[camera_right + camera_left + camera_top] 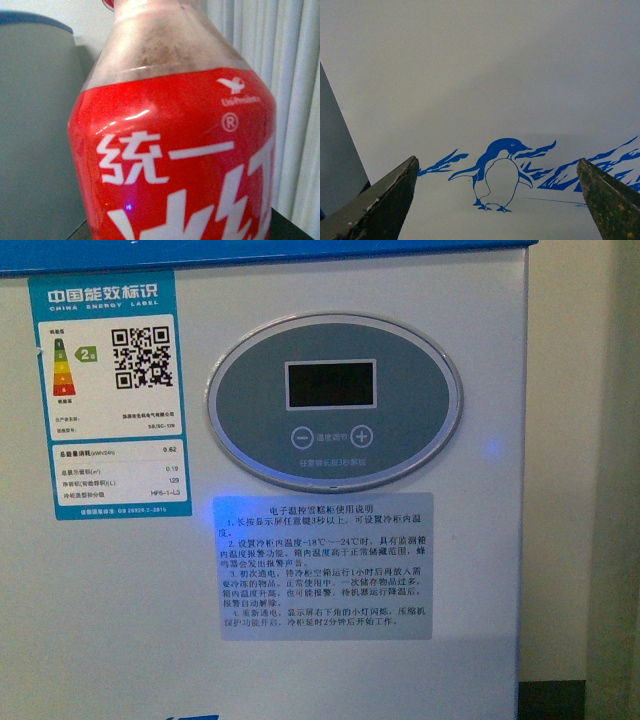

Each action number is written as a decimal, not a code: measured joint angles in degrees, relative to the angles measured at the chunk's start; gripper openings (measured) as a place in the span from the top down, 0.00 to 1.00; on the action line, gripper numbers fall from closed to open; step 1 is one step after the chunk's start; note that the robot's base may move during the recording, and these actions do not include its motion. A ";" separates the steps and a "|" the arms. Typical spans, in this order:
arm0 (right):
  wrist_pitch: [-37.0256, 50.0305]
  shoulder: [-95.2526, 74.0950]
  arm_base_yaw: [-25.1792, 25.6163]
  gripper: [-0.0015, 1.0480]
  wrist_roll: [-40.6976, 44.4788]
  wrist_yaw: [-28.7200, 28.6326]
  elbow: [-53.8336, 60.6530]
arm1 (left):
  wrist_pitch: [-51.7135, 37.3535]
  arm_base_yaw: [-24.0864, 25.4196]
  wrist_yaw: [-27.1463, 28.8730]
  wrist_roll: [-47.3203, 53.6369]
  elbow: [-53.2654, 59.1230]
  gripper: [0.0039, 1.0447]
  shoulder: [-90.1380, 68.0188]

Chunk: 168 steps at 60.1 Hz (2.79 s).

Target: Put drink in fridge

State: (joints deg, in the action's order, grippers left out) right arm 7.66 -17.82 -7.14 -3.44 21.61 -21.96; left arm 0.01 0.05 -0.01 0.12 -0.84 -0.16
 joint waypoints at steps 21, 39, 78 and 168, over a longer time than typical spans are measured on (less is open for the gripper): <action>-0.28 0.72 0.46 0.63 0.02 0.94 1.42 | 0.00 0.00 0.00 0.00 0.00 0.08 0.00; -0.33 0.74 0.46 0.63 0.02 0.92 1.70 | 0.00 0.00 0.00 0.00 0.00 0.08 0.00; -0.33 0.74 0.46 0.64 0.04 0.94 1.68 | 0.00 0.00 0.02 0.00 0.00 0.08 0.00; -0.33 0.74 0.46 0.64 0.04 0.92 1.66 | 3.37 4.96 -35.56 70.77 -42.60 0.08 -70.64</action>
State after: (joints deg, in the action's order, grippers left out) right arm 7.33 -17.08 -6.68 -3.40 22.52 -20.29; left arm 3.38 5.02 -35.57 70.89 -43.44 -70.81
